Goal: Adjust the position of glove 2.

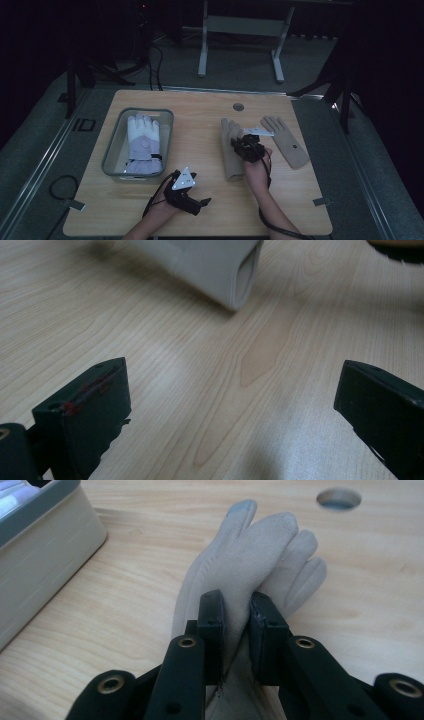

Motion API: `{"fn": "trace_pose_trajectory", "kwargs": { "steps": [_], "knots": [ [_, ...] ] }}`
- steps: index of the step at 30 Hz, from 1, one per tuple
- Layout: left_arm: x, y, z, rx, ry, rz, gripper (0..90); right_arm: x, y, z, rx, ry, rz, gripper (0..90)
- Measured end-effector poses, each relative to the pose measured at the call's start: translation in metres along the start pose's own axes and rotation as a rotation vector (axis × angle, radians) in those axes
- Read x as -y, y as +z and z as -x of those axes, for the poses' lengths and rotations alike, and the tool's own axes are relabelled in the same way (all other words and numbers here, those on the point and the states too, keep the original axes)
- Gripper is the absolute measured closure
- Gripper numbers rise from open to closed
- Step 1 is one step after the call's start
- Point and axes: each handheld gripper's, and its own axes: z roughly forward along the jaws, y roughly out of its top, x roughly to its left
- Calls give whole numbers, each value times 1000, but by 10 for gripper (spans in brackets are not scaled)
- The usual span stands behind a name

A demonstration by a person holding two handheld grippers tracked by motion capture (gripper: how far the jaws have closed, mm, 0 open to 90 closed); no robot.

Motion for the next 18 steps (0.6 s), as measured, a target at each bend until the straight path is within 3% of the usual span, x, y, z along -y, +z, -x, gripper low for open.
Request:
{"fn": "trace_pose_trajectory", "kwargs": {
  "steps": [3,9,12,18],
  "knots": [
    [0,-2,2,0,5,13,17,13,5,-7,18,22,-8,776],
    [2,-3,2,-6,2,21,17,33,22,-7,61,-7,-72,744],
    [3,-1,0,-7,-15,14,17,39,29,-4,41,-7,-117,658],
    [4,0,1,-9,-8,14,17,37,25,-5,19,-51,-119,546]
  ]
}}
